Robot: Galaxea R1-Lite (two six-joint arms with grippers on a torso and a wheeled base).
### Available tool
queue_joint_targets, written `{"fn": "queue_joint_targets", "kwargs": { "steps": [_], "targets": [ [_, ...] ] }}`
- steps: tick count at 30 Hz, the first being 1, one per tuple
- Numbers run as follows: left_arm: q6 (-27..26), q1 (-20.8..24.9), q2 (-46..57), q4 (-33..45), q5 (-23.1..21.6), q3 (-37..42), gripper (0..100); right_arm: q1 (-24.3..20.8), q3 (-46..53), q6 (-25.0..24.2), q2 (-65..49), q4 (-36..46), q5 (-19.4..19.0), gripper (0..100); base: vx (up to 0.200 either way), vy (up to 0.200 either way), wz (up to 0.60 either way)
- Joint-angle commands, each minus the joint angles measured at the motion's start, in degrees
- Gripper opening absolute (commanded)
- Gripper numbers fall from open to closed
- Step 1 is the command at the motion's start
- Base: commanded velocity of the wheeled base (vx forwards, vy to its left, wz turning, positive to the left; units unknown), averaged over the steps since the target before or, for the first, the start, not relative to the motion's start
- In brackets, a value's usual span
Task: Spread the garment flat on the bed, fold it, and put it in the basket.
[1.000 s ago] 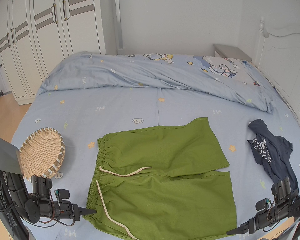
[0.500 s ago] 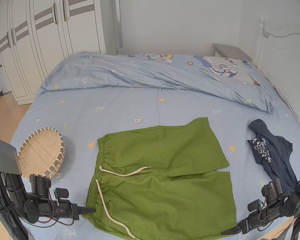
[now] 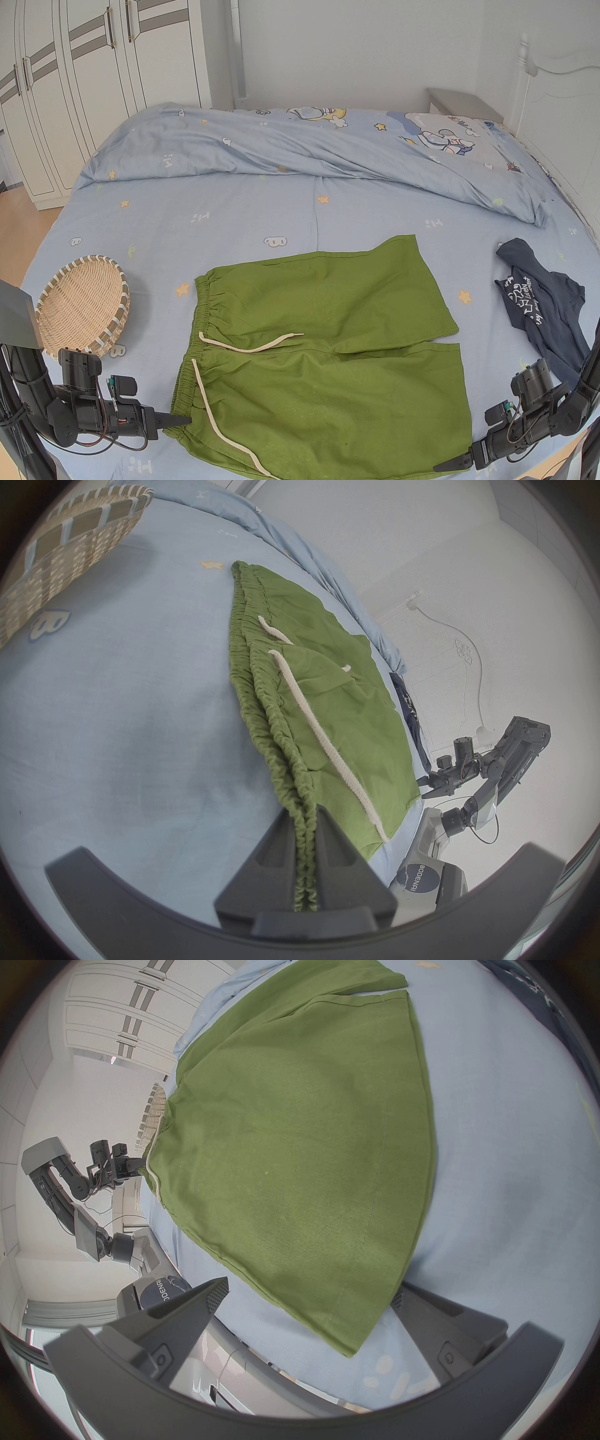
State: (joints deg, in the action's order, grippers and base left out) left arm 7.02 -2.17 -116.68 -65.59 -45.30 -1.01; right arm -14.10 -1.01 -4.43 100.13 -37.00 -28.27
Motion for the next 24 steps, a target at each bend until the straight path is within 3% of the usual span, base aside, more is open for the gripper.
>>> {"fn": "queue_joint_targets", "kwargs": {
  "steps": [1, 2, 3, 20, 24],
  "targets": [
    [0.01, -0.03, 0.05, 0.02, 0.04, 1.01, 0, -0.13, 1.01, -0.06, 0.94, -0.27, -0.03, 100, 0.000, 0.000, 0.00],
    [0.01, -0.03, -0.04, 0.02, -0.05, 1.01, 0, -0.13, 1.01, -0.06, 0.94, -0.44, -0.03, 100, 0.000, 0.000, 0.00],
    [0.01, -0.03, -0.04, 0.02, 0.04, 1.01, 0, -0.13, 1.01, -0.06, 0.68, -0.53, -0.03, 0, 0.000, 0.000, 0.00],
    [0.19, -0.38, 0.13, -0.07, 0.04, 0.92, 0, 1.27, 1.01, 0.03, -3.54, 0.79, -0.03, 0, 0.000, 0.000, 0.00],
    [5.90, 0.15, 1.72, -1.21, 0.04, 0.31, 0, 1.27, 1.01, 0.29, -9.87, 1.58, -0.21, 0, 0.000, 0.000, 0.00]
  ]
}}
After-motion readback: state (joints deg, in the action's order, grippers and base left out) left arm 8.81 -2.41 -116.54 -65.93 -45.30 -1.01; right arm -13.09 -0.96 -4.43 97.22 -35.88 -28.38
